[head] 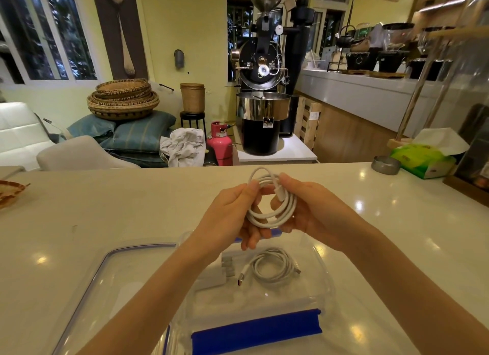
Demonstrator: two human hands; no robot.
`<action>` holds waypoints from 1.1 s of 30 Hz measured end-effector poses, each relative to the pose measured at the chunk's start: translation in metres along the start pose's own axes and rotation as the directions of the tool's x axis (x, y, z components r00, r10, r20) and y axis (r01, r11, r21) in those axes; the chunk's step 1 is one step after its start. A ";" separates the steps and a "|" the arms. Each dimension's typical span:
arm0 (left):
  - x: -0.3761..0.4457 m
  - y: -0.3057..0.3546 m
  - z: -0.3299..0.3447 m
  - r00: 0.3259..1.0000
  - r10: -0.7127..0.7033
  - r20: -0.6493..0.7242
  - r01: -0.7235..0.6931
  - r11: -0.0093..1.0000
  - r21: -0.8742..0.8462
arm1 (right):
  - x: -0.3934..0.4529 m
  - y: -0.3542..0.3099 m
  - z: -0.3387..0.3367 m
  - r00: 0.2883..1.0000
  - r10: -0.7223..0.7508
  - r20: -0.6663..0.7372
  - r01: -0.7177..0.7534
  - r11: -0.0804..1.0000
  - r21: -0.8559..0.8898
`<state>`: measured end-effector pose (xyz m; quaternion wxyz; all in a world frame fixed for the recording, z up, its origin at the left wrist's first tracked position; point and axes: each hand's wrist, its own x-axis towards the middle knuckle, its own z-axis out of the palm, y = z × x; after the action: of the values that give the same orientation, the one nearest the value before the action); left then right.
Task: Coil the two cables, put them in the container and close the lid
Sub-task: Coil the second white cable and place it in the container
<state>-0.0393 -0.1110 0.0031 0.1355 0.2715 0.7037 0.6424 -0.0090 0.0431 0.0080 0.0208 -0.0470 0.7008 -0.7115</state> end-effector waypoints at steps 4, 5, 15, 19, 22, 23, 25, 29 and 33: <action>-0.002 0.002 0.001 1.000 0.016 -0.011 -0.016 0.998 -0.056 | 0.004 0.007 -0.003 0.999 0.038 0.033 -0.042 0.990 0.133; -0.001 0.001 0.001 1.000 0.010 -0.023 -0.011 0.998 -0.068 | 0.005 0.007 -0.002 0.999 0.024 0.038 -0.031 0.982 0.185; 0.000 0.003 0.003 0.989 -0.137 0.061 0.150 0.903 -0.403 | 0.006 0.016 0.007 0.964 -0.174 0.203 0.039 0.841 0.540; -0.001 0.005 0.007 0.980 -0.162 0.114 0.197 0.857 -0.477 | 0.009 0.025 0.005 0.956 -0.202 0.214 0.058 0.842 0.536; -0.001 0.003 0.010 0.971 -0.189 0.145 0.238 0.801 -0.549 | 0.011 0.029 0.005 0.962 -0.195 0.193 0.065 0.845 0.531; -0.001 0.002 0.010 0.967 -0.202 0.157 0.256 0.772 -0.582 | 0.012 0.030 0.005 0.966 -0.185 0.179 0.065 0.847 0.528; 0.001 0.000 0.010 0.959 -0.225 0.175 0.284 0.722 -0.630 | 0.011 0.029 0.005 0.969 -0.176 0.171 0.067 0.860 0.506; 0.003 0.002 0.006 0.960 -0.228 0.161 0.277 0.709 -0.649 | 0.009 0.022 0.000 0.950 -0.199 0.242 0.070 0.889 0.453; 0.003 0.007 -0.007 0.966 -0.212 0.148 0.258 0.768 -0.586 | 0.009 0.018 -0.012 0.954 -0.139 0.266 0.038 0.935 0.352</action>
<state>-0.0439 -0.1148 0.0118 0.3192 0.1475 0.4869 0.7996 -0.0201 0.0541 -0.0093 0.0977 -0.1771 0.5528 -0.8084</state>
